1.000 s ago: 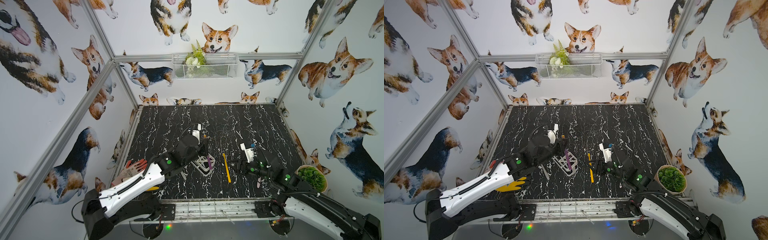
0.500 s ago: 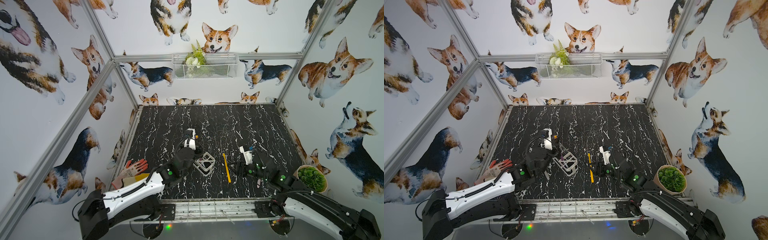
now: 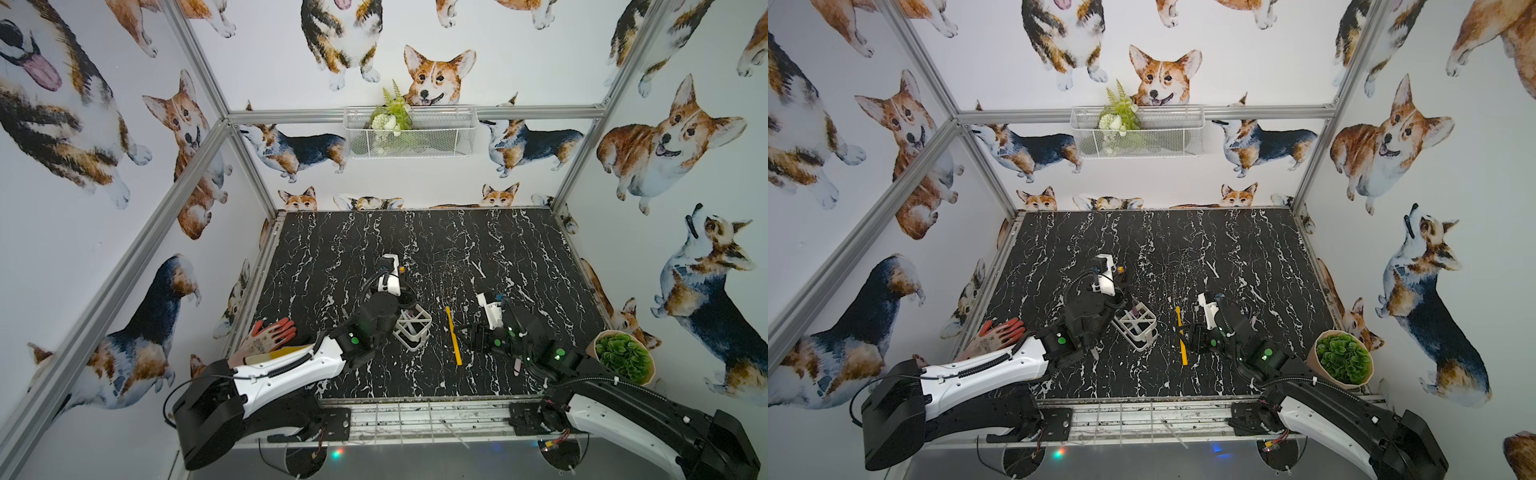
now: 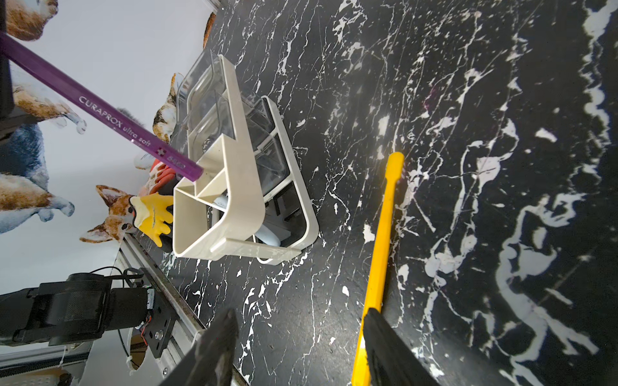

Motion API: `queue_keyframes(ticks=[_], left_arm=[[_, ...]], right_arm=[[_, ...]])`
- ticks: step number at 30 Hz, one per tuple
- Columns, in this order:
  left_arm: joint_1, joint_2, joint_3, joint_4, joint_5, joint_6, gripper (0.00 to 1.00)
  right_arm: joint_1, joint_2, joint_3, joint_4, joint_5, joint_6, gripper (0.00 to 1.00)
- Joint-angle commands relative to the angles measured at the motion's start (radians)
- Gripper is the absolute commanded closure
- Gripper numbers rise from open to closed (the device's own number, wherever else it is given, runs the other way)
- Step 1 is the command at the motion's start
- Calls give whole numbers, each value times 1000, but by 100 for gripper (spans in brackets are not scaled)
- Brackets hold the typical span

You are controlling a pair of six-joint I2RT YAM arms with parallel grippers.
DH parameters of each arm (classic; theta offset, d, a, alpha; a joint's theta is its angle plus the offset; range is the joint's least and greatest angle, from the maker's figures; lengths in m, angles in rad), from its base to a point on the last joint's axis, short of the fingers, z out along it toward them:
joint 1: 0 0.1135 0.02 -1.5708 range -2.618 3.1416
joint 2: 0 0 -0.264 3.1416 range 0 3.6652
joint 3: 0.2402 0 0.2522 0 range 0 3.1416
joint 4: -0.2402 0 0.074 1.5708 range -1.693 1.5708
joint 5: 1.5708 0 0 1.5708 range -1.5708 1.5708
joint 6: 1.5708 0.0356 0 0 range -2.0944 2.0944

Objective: Place the toothbrush into the toothbrush holder
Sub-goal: Place the toothbrush in the toothbrush holder.

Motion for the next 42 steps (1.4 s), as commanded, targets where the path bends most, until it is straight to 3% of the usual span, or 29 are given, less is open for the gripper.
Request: queue_keyframes(ticks=[1, 9, 17, 27, 42], left_arm=[[-3, 0, 20, 25, 4, 12, 100], [-9, 11, 43, 24, -13, 59, 100], [-9, 107, 68, 71, -5, 87, 100], [-13, 201, 2, 156, -29, 39, 100], [-103, 278, -56, 240, -184, 33, 100]], right_arm=[[1, 10, 0, 47, 2, 15, 38], [2, 37, 7, 63, -1, 8, 34], [2, 64, 14, 71, -6, 3, 34], [2, 55, -8, 64, 6, -1, 33], [1, 20, -57, 63, 20, 11, 33]])
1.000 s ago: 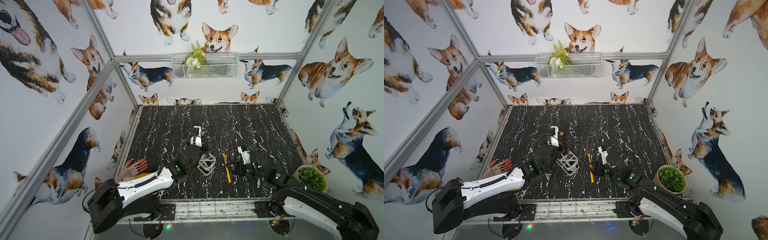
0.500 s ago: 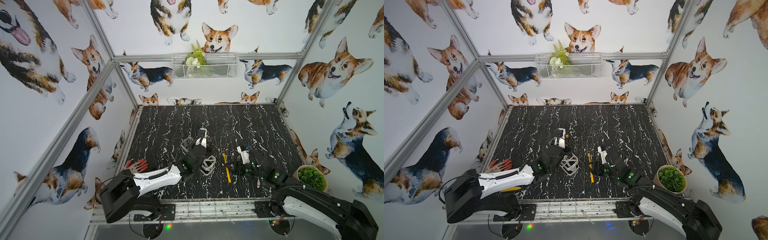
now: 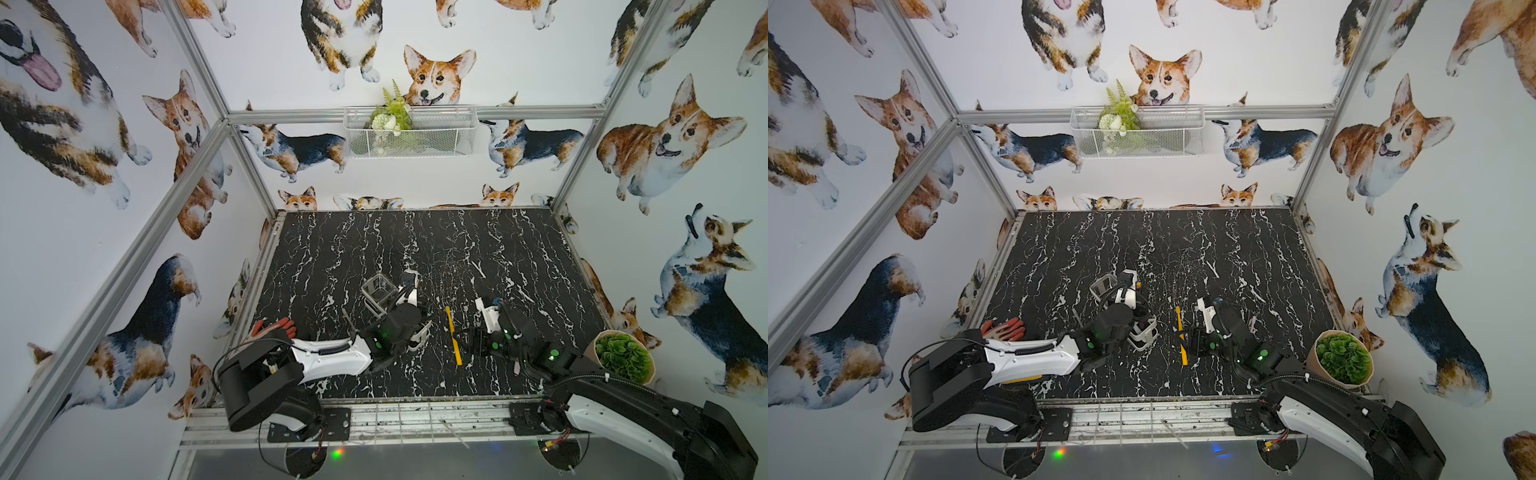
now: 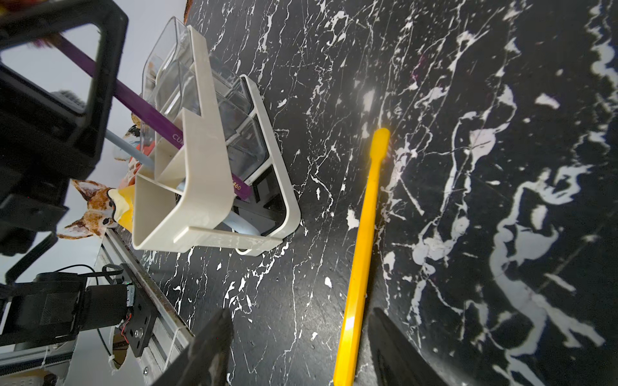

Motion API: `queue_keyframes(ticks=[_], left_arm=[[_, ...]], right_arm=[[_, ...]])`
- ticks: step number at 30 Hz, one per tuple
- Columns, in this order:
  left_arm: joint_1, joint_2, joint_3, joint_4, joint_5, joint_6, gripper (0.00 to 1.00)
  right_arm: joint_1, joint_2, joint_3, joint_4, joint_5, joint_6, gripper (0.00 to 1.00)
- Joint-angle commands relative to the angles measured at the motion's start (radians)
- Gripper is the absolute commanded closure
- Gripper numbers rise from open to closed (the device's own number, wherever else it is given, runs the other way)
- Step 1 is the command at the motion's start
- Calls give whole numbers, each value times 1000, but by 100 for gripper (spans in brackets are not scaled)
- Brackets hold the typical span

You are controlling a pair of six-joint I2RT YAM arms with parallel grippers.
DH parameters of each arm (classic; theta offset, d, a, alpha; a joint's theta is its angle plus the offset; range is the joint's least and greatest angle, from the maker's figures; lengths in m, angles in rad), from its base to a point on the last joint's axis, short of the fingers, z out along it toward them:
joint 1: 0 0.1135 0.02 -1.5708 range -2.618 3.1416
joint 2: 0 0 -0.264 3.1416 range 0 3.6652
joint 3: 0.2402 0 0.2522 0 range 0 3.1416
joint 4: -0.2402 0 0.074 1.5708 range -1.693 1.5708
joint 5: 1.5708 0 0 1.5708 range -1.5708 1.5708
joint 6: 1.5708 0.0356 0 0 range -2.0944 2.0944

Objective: Place the toothbrush into the toothbrush holder
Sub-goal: Place the toothbrush in the toothbrush holder.

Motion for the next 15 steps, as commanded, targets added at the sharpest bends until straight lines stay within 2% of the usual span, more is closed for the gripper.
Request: queue_keyframes(ticks=[1, 3, 5, 9, 15], left_arm=[[-20, 1, -5, 43, -79, 3, 100], [-29, 2, -1, 29, -90, 4, 98], [-36, 0, 4, 16, -99, 6, 92], [-47, -9, 18, -35, -127, 1, 71], [-74, -45, 55, -149, -203, -20, 56]], right_arm=[[2, -21, -4, 11, 22, 12, 33], [1, -39, -14, 6, 29, 15, 33], [2, -53, -21, 1, 34, 17, 33], [1, -70, -19, -31, 37, 17, 33], [2, -76, 4, -122, 57, 7, 33]])
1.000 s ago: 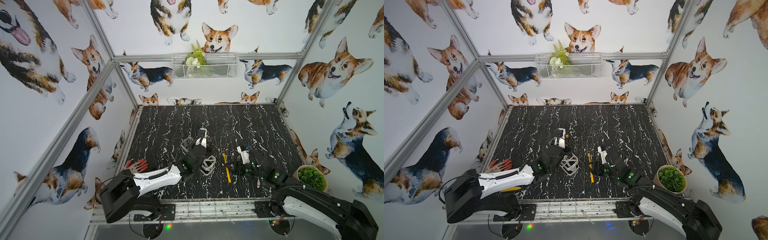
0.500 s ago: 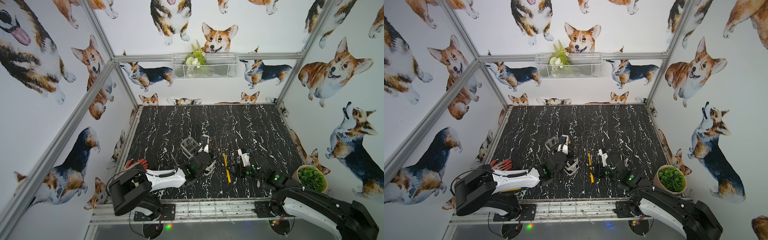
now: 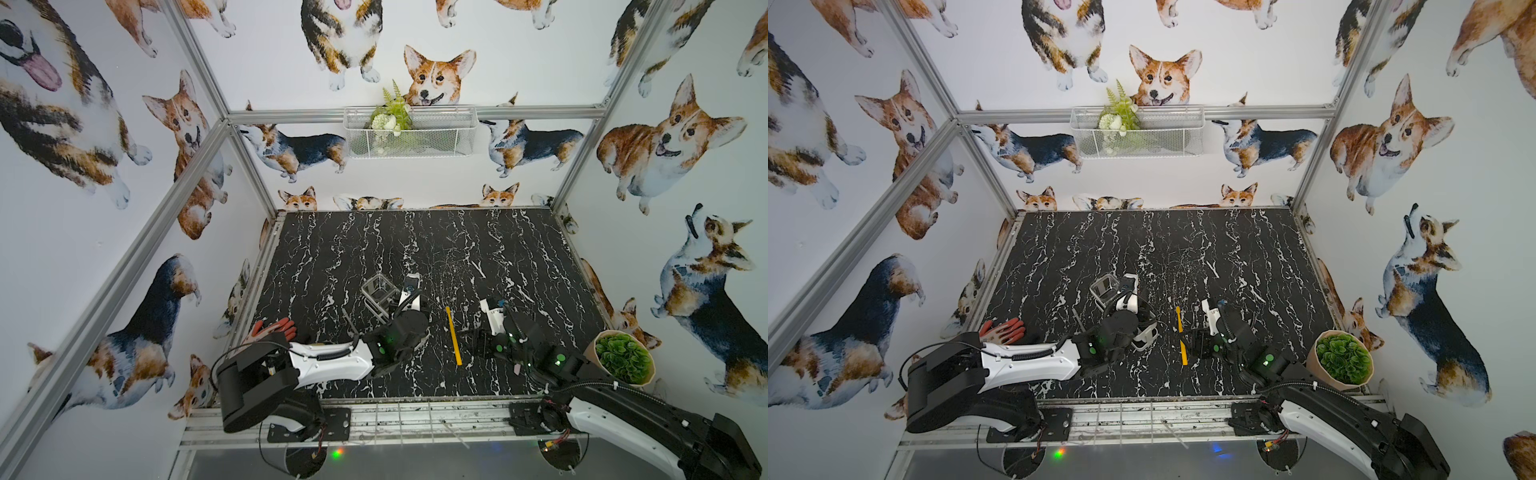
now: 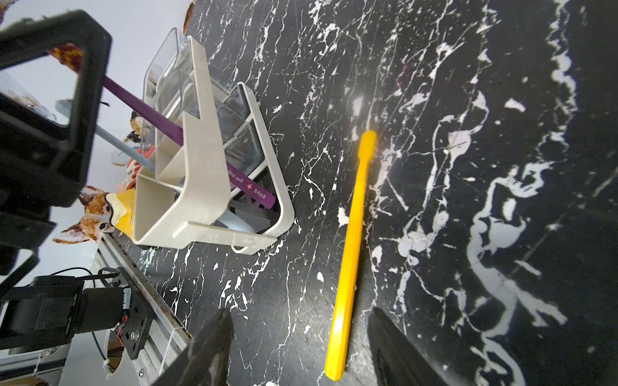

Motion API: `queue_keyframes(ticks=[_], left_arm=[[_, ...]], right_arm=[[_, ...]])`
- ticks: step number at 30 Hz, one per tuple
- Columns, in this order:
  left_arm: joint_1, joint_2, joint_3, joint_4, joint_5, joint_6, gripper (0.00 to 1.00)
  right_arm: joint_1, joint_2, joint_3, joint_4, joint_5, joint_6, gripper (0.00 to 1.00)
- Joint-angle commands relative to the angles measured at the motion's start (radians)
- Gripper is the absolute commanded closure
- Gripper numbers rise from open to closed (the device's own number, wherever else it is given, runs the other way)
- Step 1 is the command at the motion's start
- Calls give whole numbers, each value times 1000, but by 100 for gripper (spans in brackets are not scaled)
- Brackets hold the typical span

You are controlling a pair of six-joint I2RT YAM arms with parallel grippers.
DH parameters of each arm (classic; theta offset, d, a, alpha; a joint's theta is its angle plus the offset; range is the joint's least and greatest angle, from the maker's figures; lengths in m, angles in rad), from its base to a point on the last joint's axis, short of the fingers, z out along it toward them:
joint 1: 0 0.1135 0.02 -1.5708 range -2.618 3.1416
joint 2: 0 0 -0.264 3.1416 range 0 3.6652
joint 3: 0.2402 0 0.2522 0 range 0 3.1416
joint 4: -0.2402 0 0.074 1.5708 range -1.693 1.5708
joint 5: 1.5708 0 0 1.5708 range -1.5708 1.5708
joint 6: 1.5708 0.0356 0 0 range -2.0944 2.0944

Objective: Place the toothbrush into the toothbrush holder
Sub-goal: Place the toothbrush in the toothbrush holder, then pick up the toothbrush from the center of the board.

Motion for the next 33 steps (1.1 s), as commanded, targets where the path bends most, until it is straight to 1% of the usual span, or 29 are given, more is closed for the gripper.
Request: queue_keyframes(ticks=[1, 3, 4, 6, 7, 12, 16, 17, 20, 24, 26, 29, 30, 33], left_arm=[[-8, -24, 27, -87, -68, -24, 54], [-12, -46, 45, -137, -72, -32, 47], [-14, -59, 58, -169, -74, -37, 42], [-15, -82, 89, -246, -76, -51, 38], [-15, -93, 112, -296, -77, -60, 34], [-15, -157, 212, -574, -76, -138, 32], [-15, -203, 280, -739, -8, -178, 29], [-14, -211, 291, -771, 6, -189, 29], [-14, -235, 312, -854, 46, -214, 20], [-14, -270, 305, -902, 73, -234, 19], [-13, -293, 275, -897, 63, -241, 19], [-9, -326, 239, -895, 34, -261, 25], [-6, -335, 201, -894, 31, -265, 26], [0, -347, 187, -897, 30, -268, 29]], right_arm=[[1, 7, 24, -79, 30, 7, 33], [1, 26, 42, -118, 32, 2, 33], [2, 39, 51, -132, 30, 1, 33], [2, 69, 60, -140, 23, 0, 33], [2, 90, 63, -140, 18, -3, 32], [14, 218, 92, -157, 14, -18, 32], [48, 341, 135, -178, 41, -39, 32], [64, 370, 148, -185, 56, -42, 32], [108, 479, 195, -192, 97, -49, 32], [129, 614, 270, -254, 160, -35, 34], [131, 676, 300, -309, 206, -22, 36], [132, 738, 314, -340, 229, -15, 50], [135, 749, 314, -336, 227, -14, 55], [143, 767, 311, -341, 232, -10, 72]])
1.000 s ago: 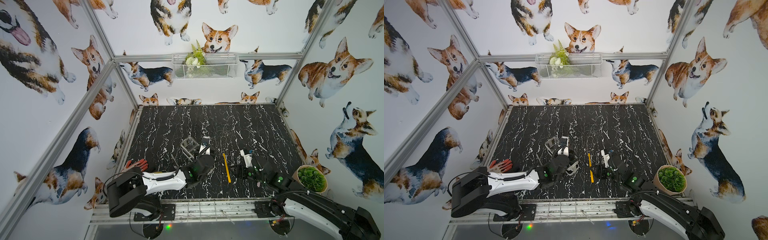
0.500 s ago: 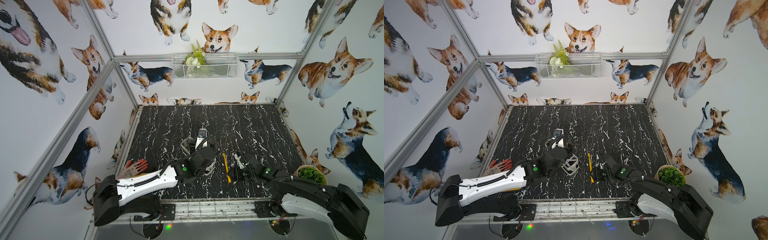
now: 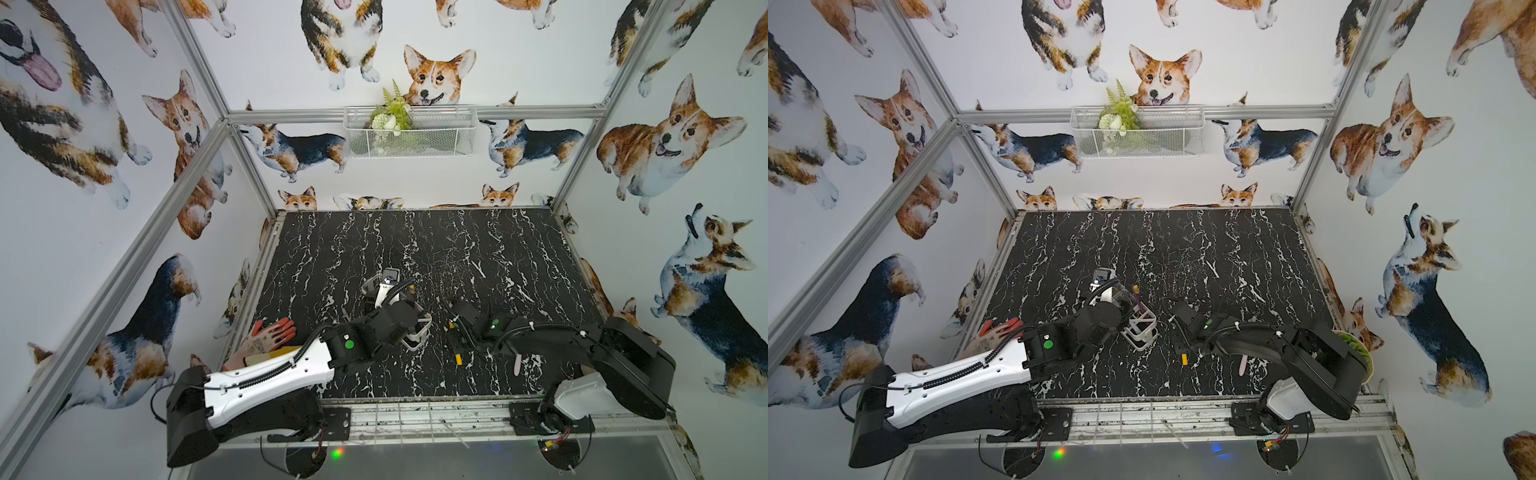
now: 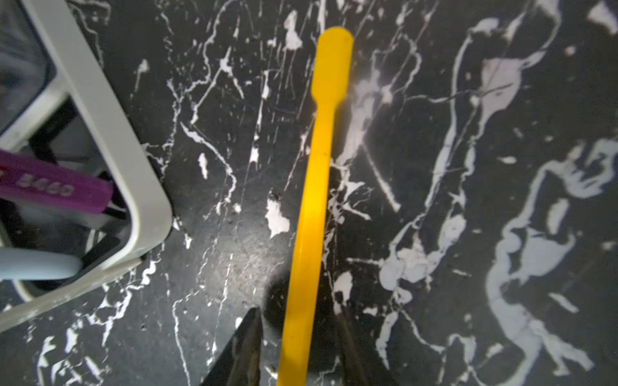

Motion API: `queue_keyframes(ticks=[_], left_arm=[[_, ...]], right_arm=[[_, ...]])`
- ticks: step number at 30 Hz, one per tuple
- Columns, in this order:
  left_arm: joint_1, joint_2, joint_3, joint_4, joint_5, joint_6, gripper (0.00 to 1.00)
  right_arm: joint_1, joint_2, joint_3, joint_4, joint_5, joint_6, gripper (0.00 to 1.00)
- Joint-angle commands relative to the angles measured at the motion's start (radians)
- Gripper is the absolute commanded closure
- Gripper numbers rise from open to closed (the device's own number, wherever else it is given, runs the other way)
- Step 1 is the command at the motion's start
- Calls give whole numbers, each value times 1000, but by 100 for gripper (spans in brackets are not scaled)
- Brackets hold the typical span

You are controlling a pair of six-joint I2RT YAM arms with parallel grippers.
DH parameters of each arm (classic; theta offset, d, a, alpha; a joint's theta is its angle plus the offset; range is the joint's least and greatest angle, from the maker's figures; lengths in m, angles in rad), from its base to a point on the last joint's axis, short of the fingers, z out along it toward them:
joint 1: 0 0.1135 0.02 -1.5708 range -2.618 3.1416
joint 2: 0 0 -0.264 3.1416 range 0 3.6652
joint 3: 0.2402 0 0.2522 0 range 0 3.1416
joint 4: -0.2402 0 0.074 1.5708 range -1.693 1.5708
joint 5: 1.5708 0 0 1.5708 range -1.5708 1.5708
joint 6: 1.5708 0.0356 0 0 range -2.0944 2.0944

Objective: Place the toothbrush into the toothbrush holder
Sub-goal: Pick up the toothbrush from the center of the board.

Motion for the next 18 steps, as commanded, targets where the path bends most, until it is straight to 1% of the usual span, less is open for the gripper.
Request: queue_keyframes(ticks=[1, 4, 7, 9, 14, 18], left_arm=[[5, -10, -9, -17, -25, -30, 31], [9, -7, -11, -20, -26, -30, 34], [15, -3, -11, -22, -19, -35, 36], [19, 1, -7, -21, -6, -36, 36], [35, 11, 41, -53, 52, -64, 36], [76, 20, 131, -102, 147, -77, 33]], right_arm=[[7, 39, -19, -163, -13, 32, 77], [14, 27, -19, -170, -6, 33, 87], [19, -7, -20, -175, 1, 34, 91], [20, -54, -28, -169, -3, 33, 92], [23, -247, -72, -123, -44, 20, 93], [23, -442, -116, -73, -94, 16, 93]])
